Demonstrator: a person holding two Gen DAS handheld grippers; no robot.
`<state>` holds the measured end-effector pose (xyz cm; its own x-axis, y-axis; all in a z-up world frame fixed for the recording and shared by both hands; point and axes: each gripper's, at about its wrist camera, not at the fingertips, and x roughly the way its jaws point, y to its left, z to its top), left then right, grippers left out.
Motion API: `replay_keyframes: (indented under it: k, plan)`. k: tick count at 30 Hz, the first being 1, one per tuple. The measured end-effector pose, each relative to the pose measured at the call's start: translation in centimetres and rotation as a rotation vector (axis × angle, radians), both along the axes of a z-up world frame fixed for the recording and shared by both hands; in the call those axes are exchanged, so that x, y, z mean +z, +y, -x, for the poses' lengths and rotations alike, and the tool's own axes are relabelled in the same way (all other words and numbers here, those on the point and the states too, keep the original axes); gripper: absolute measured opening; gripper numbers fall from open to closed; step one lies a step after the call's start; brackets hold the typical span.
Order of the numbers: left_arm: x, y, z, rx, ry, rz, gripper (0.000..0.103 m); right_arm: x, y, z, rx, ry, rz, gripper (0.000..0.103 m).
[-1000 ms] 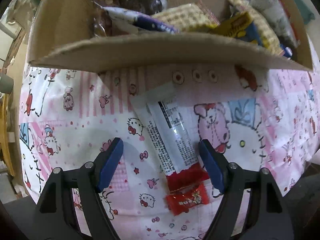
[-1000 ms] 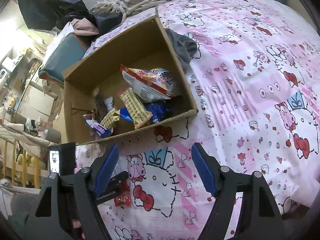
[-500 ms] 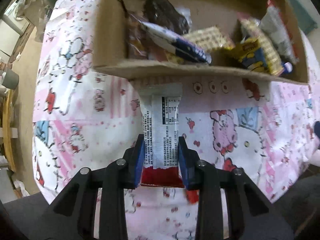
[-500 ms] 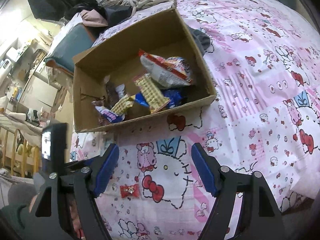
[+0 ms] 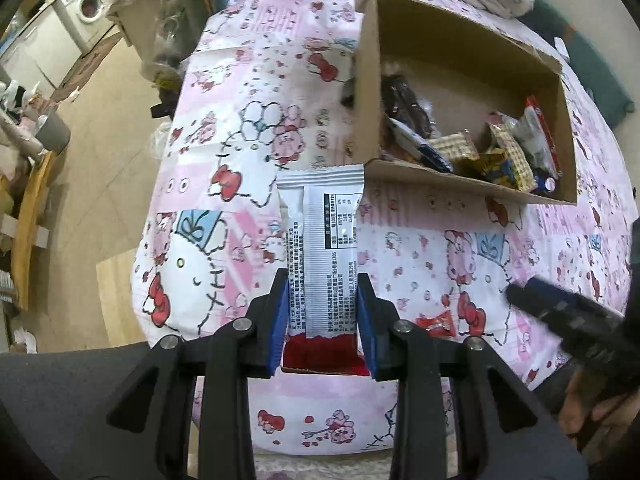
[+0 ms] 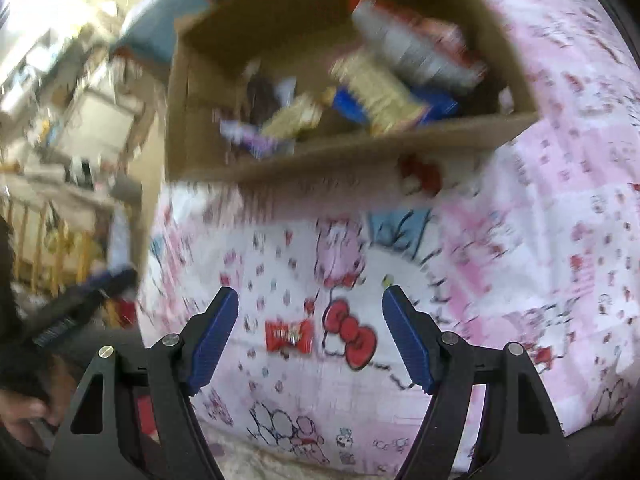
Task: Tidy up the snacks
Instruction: 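Grasp the white-and-red bar with the left tool while the right tool grasps a red candy, then drop the white-and-red bar into the box while the right tool drops the red candy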
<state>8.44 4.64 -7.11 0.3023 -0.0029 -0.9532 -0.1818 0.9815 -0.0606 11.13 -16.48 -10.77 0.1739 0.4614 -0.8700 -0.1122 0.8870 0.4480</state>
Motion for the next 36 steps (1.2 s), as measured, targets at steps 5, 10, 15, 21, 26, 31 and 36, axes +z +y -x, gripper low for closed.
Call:
replay_keyframes:
  k: [5, 10, 15, 21, 26, 31, 36]
  plan:
    - [-1.7, 0.6, -0.8, 0.059, 0.032, 0.040, 0.027, -3.5, 3.9, 0.4, 0.087, 0.111, 0.052, 0.068]
    - [-1.9, -0.1, -1.3, 0.053, 0.026, 0.053, 0.027, -5.8, 6.8, 0.8, 0.119, 0.153, 0.148, 0.062]
    - [-1.9, -0.6, -1.6, 0.043, 0.018, 0.048, 0.028, -5.8, 8.5, 1.3, 0.162, 0.101, 0.229, 0.055]
    - [-2.1, -0.8, -1.9, 0.045, 0.021, 0.050, 0.028, -5.4, 8.6, 1.5, 0.214, 0.066, 0.256, 0.027]
    - [-2.4, -0.8, -1.9, 0.041, 0.025, 0.033, 0.028, -4.2, 7.1, 1.0, 0.189, 0.067, 0.176, 0.024]
    - [-2.3, -0.7, -1.7, 0.043, 0.012, 0.005, 0.027, -2.5, 6.0, 1.0, 0.161, 0.047, 0.117, 0.024]
    - [-0.1, -0.6, -1.3, 0.049, -0.058, 0.004, 0.027, 0.6, 4.6, 0.9, 0.146, -0.009, 0.032, 0.024]
